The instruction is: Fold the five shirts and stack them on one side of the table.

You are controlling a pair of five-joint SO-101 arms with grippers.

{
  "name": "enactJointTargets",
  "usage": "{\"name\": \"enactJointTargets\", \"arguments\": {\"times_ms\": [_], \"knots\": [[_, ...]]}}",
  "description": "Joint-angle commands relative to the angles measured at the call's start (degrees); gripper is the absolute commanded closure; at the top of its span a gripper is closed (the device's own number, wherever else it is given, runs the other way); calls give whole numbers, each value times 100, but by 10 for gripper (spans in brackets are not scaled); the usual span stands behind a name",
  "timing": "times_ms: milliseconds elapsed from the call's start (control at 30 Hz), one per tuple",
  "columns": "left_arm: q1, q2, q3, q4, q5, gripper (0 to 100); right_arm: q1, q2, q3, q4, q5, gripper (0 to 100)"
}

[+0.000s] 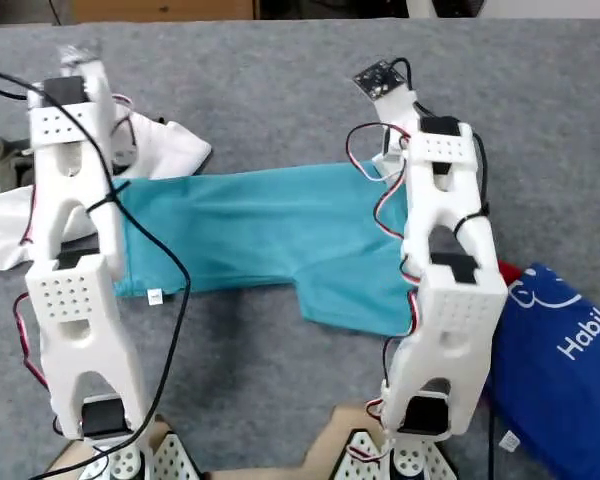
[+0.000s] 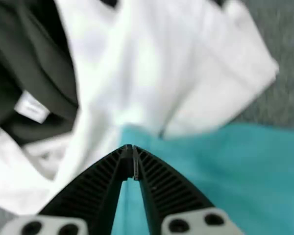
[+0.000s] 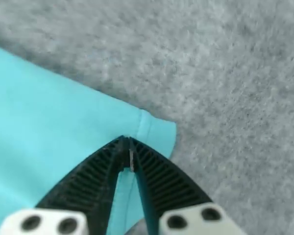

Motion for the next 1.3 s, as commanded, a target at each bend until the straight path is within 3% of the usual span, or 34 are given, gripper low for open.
{"name": "enactJointTargets", "arguments": {"times_ms": [0,200,400,833,1267], "knots": [[-123,-356,-26,-879,141,979,180,330,-673,-70,-202,994],[334,242,387,-2233,334,975,180,505,-1007,-44,-316,994],[519,1182,229,-2338,299,975,163,523,-998,-62,-308,994],[-1503,2747,-2268,-2295,97,979,145,646,-1059,-62,-273,994],[-2075,2958,-3349,-2242,18,978,145,646,-1051,-53,-273,994]]}}
